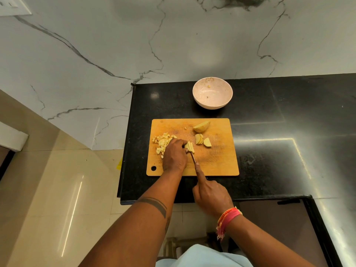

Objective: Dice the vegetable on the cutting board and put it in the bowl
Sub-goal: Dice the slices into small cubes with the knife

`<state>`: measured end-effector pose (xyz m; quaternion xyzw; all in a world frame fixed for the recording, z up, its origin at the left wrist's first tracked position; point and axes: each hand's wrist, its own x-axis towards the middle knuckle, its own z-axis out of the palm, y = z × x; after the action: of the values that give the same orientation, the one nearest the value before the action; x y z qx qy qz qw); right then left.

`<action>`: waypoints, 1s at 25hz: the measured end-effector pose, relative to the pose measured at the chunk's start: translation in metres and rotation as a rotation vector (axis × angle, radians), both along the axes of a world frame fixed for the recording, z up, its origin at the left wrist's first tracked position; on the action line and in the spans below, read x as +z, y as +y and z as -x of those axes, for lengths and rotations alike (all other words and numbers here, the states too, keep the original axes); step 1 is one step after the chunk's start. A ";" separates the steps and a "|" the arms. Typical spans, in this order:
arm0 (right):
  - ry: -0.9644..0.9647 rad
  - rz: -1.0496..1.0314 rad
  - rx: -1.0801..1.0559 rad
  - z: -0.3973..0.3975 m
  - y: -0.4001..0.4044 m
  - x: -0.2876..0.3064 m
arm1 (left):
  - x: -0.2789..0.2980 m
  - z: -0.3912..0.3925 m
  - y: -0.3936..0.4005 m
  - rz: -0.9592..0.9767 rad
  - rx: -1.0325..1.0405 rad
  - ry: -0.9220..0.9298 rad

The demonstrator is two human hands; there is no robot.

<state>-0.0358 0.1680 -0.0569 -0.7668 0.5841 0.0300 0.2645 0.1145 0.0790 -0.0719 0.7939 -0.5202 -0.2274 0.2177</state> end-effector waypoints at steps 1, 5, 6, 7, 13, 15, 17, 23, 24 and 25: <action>-0.018 0.004 -0.010 0.001 0.002 0.001 | 0.000 -0.001 0.000 -0.002 0.006 0.013; -0.048 0.030 -0.029 -0.001 -0.007 0.003 | 0.001 -0.001 0.001 -0.002 0.052 0.034; -0.054 0.029 -0.033 -0.004 -0.012 0.004 | 0.002 -0.001 0.001 0.002 0.063 0.039; -0.056 0.032 -0.035 -0.007 -0.018 0.004 | 0.002 -0.001 0.002 0.004 0.070 0.041; -0.044 0.027 -0.001 -0.020 -0.041 0.005 | 0.004 -0.001 0.001 -0.004 0.077 0.018; -0.052 0.009 0.015 -0.022 -0.047 0.004 | 0.003 -0.001 0.000 -0.006 0.080 0.020; -0.057 -0.002 0.027 -0.023 -0.051 0.002 | 0.003 -0.001 0.000 -0.008 0.085 0.023; -0.036 0.003 0.024 -0.014 -0.032 0.000 | 0.005 0.002 -0.002 -0.030 0.101 0.015; -0.031 0.001 0.023 -0.012 -0.026 0.000 | 0.005 0.002 -0.003 -0.026 0.102 0.017; -0.027 0.000 0.020 -0.010 -0.022 0.001 | 0.005 0.002 -0.002 -0.023 0.098 0.019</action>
<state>-0.0257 0.1464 -0.0564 -0.7731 0.5726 0.0221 0.2719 0.1121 0.0770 -0.0666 0.8187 -0.4758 -0.2300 0.2246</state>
